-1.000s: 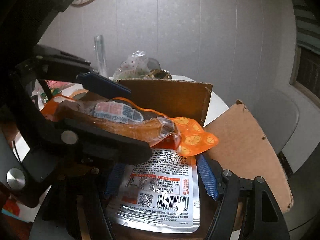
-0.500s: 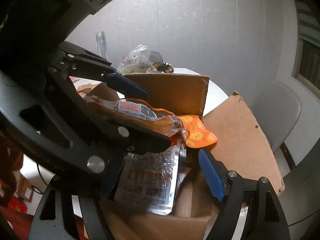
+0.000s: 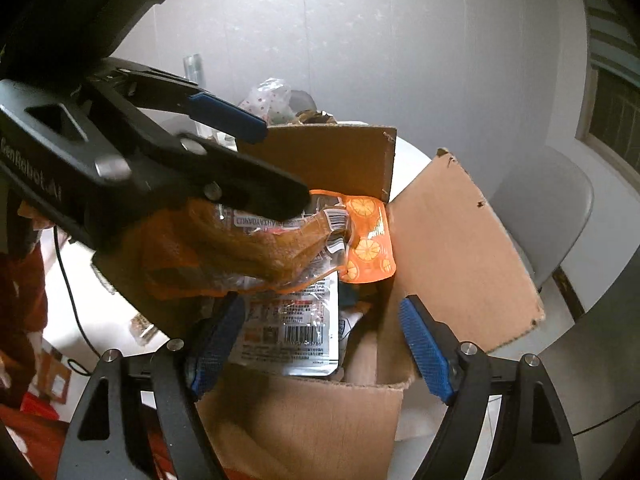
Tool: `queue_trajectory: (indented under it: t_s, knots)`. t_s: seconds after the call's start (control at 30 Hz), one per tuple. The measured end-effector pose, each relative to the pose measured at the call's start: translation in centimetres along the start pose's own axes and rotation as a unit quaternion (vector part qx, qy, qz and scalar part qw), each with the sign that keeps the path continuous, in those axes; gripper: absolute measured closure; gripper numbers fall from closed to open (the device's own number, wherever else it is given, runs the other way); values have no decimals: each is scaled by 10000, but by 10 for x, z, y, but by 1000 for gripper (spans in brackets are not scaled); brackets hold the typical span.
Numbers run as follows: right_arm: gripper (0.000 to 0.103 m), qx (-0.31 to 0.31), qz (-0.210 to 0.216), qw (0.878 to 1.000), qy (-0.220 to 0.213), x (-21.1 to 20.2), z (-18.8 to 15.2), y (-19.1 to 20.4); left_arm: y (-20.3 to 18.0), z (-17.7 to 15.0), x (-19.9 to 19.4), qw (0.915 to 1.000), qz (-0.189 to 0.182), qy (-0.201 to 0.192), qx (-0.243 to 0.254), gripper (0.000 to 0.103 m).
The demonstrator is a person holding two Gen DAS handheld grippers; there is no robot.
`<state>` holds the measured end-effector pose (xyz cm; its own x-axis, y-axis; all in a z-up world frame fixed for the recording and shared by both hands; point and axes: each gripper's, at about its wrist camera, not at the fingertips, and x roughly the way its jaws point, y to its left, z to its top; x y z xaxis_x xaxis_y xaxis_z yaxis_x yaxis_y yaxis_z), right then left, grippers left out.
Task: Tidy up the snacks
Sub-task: 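Carry the jerky pack and sausage pack into the box and open both tools, then move both open tools back toward the yellow pack and sesame bar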
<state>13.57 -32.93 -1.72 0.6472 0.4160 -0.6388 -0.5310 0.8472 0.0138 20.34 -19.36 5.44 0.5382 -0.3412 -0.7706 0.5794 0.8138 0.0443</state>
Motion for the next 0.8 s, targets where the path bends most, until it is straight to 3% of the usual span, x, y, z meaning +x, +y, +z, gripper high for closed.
queue_trajectory:
  t_s: [0.27,0.43,0.6,0.8]
  knots:
    - [25,-6,-111,9996,-255,-24,9,18,20,-27,-60,9973,226,-594,-365,23]
    - [25,-210,-178,9969,-739,-48,23,52,50,-62,-102,9910,697,-940,-646,18]
    - [25,-530,25,9916,-1181,-69,35,103,85,-108,-130,9814,1281,-1061,-957,15]
    - [25,-843,662,9848,-1368,-61,36,173,124,-174,-134,9694,1780,-1013,-1351,14]
